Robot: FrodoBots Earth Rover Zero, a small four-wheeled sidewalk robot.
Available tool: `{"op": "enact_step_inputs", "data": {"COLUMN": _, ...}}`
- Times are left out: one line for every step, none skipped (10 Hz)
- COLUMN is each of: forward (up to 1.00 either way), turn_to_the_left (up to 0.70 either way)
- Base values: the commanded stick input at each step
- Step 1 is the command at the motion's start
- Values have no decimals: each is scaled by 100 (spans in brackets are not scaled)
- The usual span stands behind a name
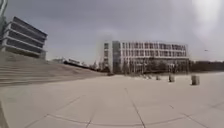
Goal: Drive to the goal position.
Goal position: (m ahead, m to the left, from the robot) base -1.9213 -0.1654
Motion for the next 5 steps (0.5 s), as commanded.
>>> {"op": "enact_step_inputs", "data": {"forward": 70, "turn_to_the_left": 0}}
{"op": "enact_step_inputs", "data": {"forward": 70, "turn_to_the_left": 0}}
{"op": "enact_step_inputs", "data": {"forward": 70, "turn_to_the_left": 0}}
{"op": "enact_step_inputs", "data": {"forward": 70, "turn_to_the_left": 0}}
{"op": "enact_step_inputs", "data": {"forward": 70, "turn_to_the_left": 0}}
